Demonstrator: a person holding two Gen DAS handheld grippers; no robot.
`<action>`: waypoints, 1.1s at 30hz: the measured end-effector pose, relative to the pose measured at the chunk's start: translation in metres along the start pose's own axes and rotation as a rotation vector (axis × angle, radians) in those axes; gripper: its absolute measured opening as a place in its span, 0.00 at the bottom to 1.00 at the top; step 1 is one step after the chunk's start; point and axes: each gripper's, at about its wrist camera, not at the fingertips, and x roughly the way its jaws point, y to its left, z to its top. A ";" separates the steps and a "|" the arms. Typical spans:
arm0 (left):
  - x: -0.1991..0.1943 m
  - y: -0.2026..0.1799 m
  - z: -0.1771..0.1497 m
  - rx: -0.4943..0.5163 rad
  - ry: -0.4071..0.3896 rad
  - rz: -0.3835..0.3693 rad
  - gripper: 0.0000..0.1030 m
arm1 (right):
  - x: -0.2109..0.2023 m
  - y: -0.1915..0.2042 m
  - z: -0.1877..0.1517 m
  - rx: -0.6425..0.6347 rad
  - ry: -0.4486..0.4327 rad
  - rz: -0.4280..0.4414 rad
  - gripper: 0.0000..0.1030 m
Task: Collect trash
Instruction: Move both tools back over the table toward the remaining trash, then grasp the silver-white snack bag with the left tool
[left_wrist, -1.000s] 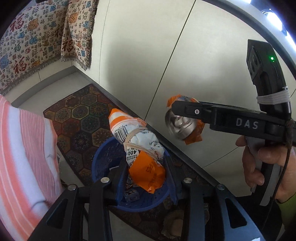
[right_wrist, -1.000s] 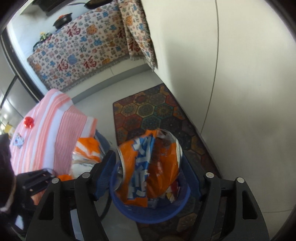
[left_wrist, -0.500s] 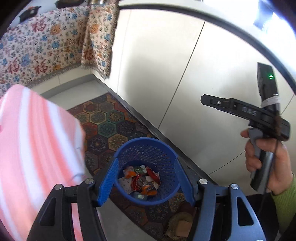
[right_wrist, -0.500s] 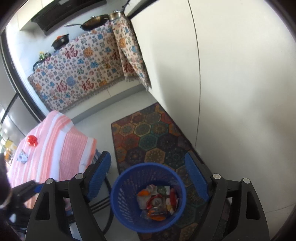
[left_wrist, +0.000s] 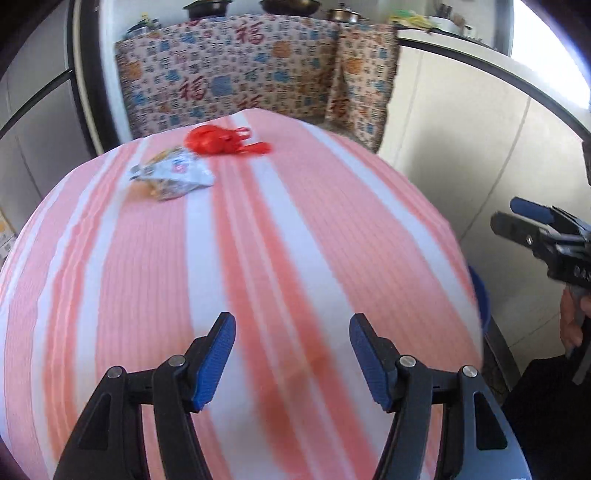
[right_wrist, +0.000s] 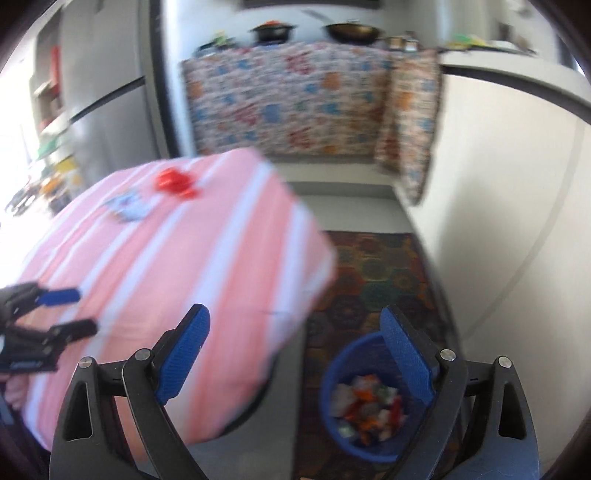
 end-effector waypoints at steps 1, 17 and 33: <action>-0.001 0.014 -0.002 -0.026 0.004 0.022 0.64 | 0.008 0.019 0.000 -0.025 0.011 0.028 0.91; 0.025 0.089 0.119 -0.180 -0.112 0.078 0.73 | 0.069 0.123 -0.013 -0.195 0.092 0.149 0.94; 0.062 0.097 0.119 -0.059 -0.044 0.168 0.36 | 0.067 0.121 -0.016 -0.181 0.070 0.167 0.94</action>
